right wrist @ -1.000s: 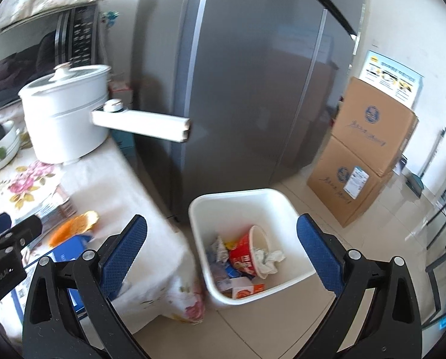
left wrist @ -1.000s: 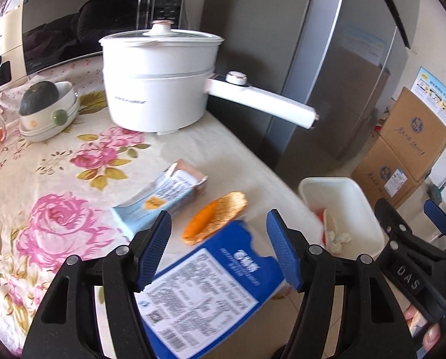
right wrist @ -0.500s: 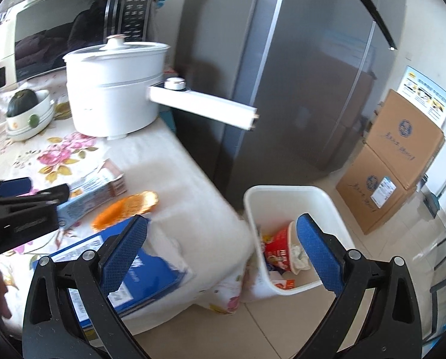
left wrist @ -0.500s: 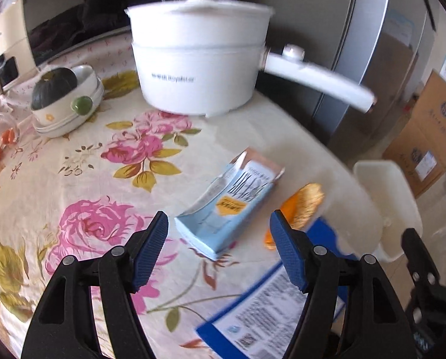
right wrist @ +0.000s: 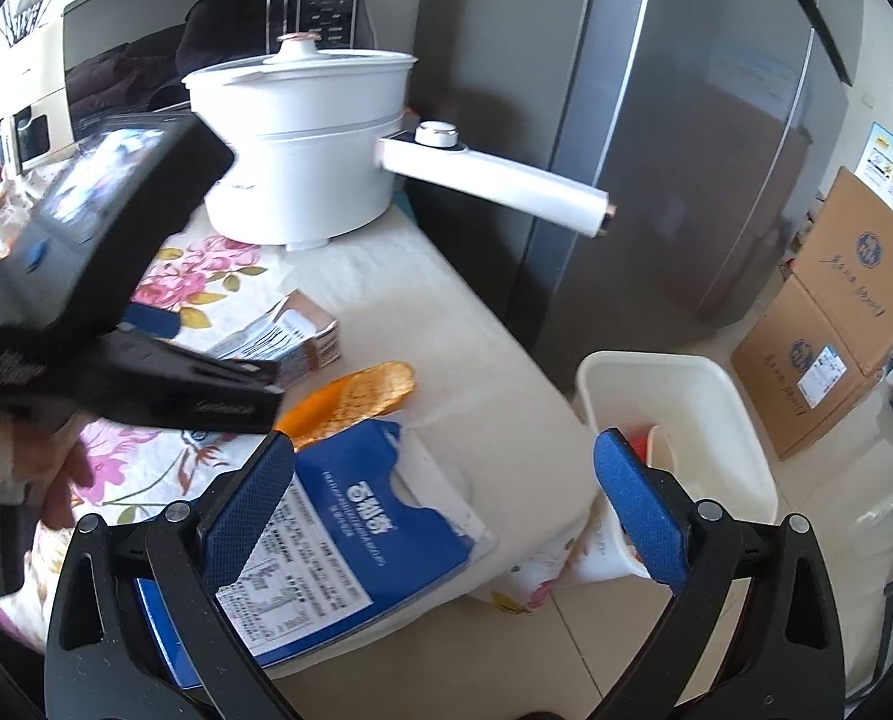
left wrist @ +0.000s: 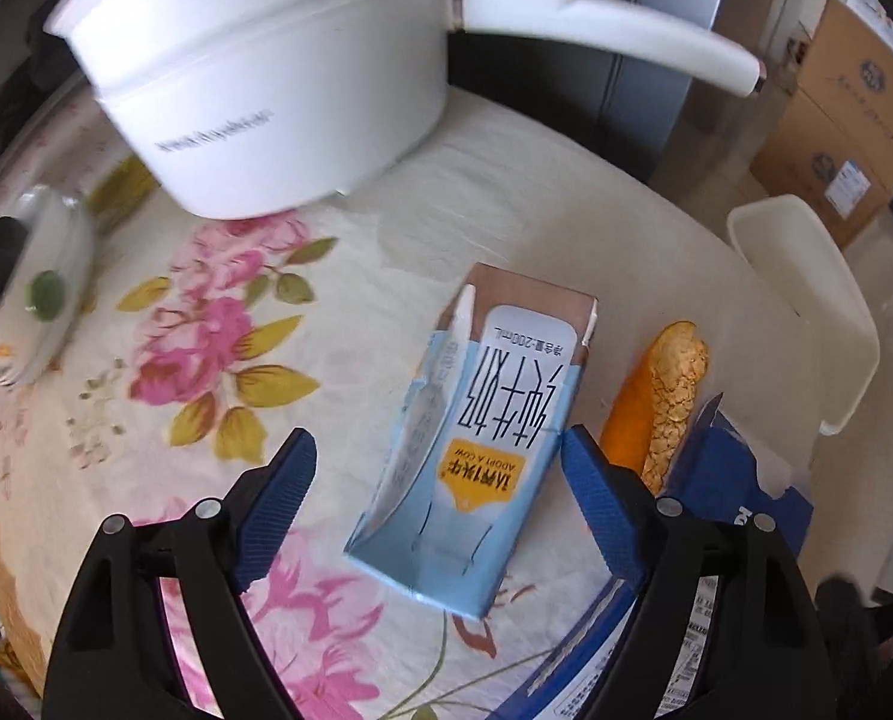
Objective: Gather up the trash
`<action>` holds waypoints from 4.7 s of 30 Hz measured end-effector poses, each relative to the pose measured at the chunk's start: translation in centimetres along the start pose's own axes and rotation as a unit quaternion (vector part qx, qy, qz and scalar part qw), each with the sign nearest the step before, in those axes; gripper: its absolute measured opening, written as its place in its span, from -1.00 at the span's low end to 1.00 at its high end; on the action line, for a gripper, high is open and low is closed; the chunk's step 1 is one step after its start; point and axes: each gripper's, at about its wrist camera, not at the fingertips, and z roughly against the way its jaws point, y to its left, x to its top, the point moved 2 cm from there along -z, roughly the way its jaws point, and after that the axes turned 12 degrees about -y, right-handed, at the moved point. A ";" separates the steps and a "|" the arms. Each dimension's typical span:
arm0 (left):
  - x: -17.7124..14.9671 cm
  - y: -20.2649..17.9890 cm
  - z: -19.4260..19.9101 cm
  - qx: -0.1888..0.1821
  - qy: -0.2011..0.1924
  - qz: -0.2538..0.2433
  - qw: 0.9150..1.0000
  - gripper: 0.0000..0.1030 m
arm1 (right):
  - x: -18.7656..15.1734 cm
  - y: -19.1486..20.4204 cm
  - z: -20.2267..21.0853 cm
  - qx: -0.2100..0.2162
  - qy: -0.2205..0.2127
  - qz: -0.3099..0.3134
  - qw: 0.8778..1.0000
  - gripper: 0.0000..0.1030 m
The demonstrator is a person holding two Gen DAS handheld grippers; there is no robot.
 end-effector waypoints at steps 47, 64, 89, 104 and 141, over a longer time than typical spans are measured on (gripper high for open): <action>-6.8 9.5 11.6 -0.091 -0.165 0.196 0.962 0.13 | -7.7 2.2 -2.0 0.065 0.209 -0.302 0.928 0.44; -6.9 8.7 9.7 -0.089 -0.144 0.191 0.967 0.13 | -7.2 3.3 -2.3 0.187 0.193 -0.326 0.906 0.39; -9.7 13.7 7.8 -0.167 -0.105 0.384 0.902 0.12 | -6.0 2.7 -3.4 0.219 0.144 -0.373 0.890 -1.00; -8.3 15.6 12.0 -0.106 -0.181 0.342 0.916 0.13 | 5.0 1.5 -5.4 0.128 0.076 -0.122 0.981 0.51; -8.3 19.1 13.1 -0.104 -0.185 0.350 0.912 0.13 | 4.9 10.5 -6.7 0.294 0.100 0.409 0.858 0.83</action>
